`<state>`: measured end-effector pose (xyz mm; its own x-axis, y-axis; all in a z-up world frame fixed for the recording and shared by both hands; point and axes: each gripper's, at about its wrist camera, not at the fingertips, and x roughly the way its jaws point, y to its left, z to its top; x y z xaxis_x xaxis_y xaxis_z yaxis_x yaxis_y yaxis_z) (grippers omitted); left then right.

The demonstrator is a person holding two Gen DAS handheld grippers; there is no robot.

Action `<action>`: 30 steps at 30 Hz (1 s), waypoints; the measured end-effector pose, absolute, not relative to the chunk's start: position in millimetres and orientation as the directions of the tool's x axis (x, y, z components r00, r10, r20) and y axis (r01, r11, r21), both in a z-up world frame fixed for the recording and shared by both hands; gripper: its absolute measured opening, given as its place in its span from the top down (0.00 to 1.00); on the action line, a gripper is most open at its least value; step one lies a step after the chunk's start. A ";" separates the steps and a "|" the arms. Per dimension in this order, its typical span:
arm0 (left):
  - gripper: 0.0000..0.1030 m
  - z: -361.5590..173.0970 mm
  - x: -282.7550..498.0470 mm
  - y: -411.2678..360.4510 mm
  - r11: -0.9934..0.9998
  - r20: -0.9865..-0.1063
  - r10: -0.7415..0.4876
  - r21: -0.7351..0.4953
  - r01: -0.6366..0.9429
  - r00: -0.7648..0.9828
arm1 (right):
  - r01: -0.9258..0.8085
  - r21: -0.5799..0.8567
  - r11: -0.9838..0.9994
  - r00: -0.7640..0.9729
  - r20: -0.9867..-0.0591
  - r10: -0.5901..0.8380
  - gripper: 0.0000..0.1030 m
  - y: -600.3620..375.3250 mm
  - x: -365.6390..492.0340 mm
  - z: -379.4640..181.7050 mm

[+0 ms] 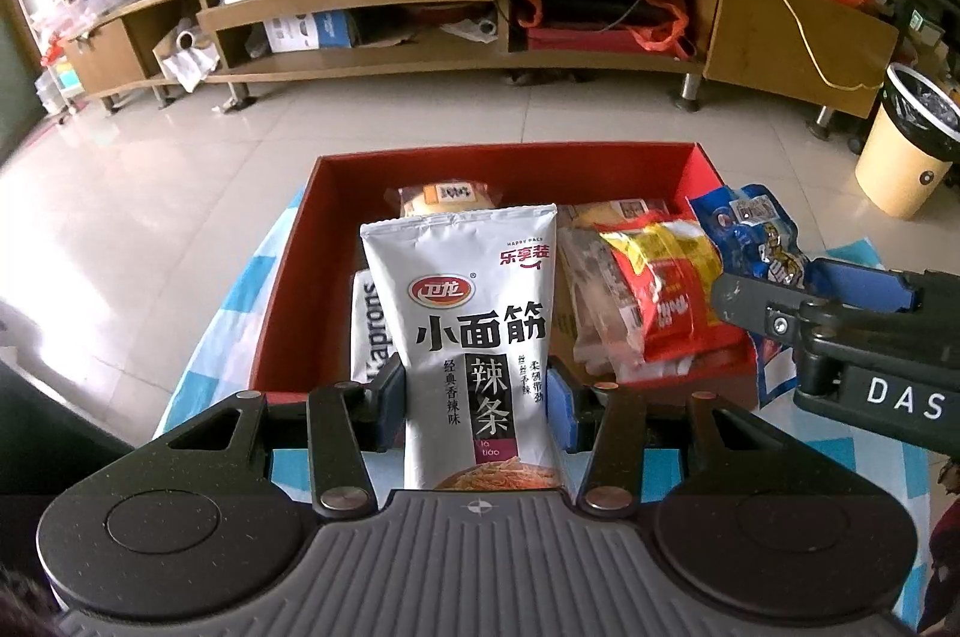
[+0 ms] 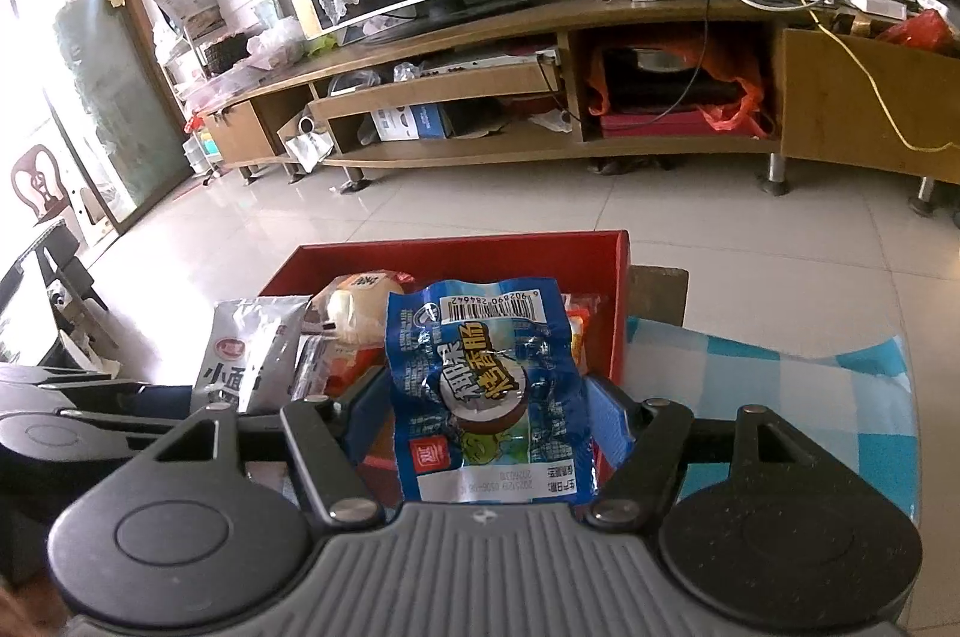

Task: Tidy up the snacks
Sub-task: 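Carry the white bag in the left tool while the right tool carries the blue bag over the box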

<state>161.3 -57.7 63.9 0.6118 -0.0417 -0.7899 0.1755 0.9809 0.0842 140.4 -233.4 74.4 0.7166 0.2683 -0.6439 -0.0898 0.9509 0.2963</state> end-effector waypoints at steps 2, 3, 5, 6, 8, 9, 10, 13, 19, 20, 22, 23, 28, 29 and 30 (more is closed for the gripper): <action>0.47 64.7 164.4 -57.7 0.981 -0.785 -0.035 0.091 0.171 0.618 | -0.092 0.296 0.951 0.716 -0.644 0.270 0.34 -233.3 142.6 74.1; 0.47 64.8 166.2 -57.8 0.981 -0.783 -0.029 0.096 0.168 0.621 | -0.093 0.296 0.951 0.716 -0.643 0.270 0.34 -233.2 144.7 73.8; 0.47 64.7 170.3 -57.2 0.982 -0.781 -0.023 0.100 0.162 0.624 | -0.094 0.296 0.951 0.717 -0.643 0.271 0.34 -232.5 149.3 73.7; 0.47 64.4 172.3 -57.2 0.982 -0.781 -0.021 0.100 0.159 0.624 | -0.094 0.297 0.950 0.717 -0.642 0.271 0.34 -232.6 151.6 73.4; 0.47 64.1 176.4 -57.3 0.983 -0.779 -0.016 0.104 0.154 0.626 | -0.093 0.299 0.950 0.717 -0.642 0.272 0.34 -232.9 156.0 72.8; 0.47 64.1 178.9 -57.4 0.983 -0.778 -0.012 0.107 0.151 0.628 | -0.092 0.300 0.949 0.717 -0.641 0.272 0.34 -233.3 157.7 72.3; 0.47 64.0 181.0 -57.6 0.983 -0.778 -0.010 0.109 0.150 0.629 | -0.090 0.302 0.949 0.717 -0.641 0.272 0.34 -233.8 159.9 71.9; 0.47 63.5 187.1 -57.3 0.983 -0.777 -0.005 0.111 0.144 0.629 | -0.087 0.301 0.950 0.716 -0.644 0.270 0.34 -234.3 165.6 70.4; 0.47 64.3 198.2 -55.6 0.985 -0.775 -0.002 0.106 0.133 0.632 | -0.079 0.304 0.949 0.712 -0.650 0.267 0.34 -234.9 175.2 66.3; 0.47 64.4 200.3 -55.2 0.986 -0.775 -0.004 0.103 0.132 0.632 | -0.078 0.307 0.949 0.712 -0.649 0.268 0.34 -234.9 176.0 66.1; 0.47 64.3 204.0 -55.7 0.986 -0.776 -0.006 0.099 0.131 0.631 | -0.077 0.308 0.948 0.713 -0.647 0.269 0.34 -235.1 177.3 65.6; 0.47 64.3 205.3 -56.5 0.986 -0.775 -0.006 0.100 0.132 0.632 | -0.077 0.309 0.948 0.714 -0.646 0.269 0.34 -235.7 177.9 65.6; 0.47 63.1 208.5 -59.1 0.986 -0.775 -0.008 0.100 0.135 0.632 | -0.077 0.313 0.947 0.714 -0.646 0.272 0.34 -234.9 184.4 64.8; 0.47 63.2 209.5 -59.4 0.986 -0.774 -0.008 0.100 0.136 0.633 | -0.078 0.312 0.947 0.713 -0.647 0.271 0.34 -234.2 185.4 64.2; 0.47 63.5 210.3 -59.4 0.986 -0.773 -0.008 0.101 0.135 0.634 | -0.078 0.311 0.947 0.712 -0.648 0.271 0.34 -233.7 186.2 64.0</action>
<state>210.3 -59.4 63.5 0.6338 -0.0077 -0.7735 0.1353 0.9856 0.1011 186.2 -233.7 64.0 0.7122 0.2711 -0.6475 -0.0779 0.9472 0.3110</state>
